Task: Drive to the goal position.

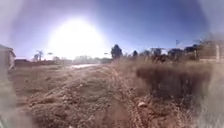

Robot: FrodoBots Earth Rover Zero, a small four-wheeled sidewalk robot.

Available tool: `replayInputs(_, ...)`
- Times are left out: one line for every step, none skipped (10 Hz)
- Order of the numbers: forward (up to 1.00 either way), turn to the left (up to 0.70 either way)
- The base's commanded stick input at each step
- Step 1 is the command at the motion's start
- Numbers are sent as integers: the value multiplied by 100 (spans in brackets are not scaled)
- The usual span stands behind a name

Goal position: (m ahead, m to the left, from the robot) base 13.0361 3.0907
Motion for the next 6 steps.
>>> replayInputs(50,0)
replayInputs(50,0)
replayInputs(50,0)
replayInputs(50,0)
replayInputs(50,0)
replayInputs(50,0)
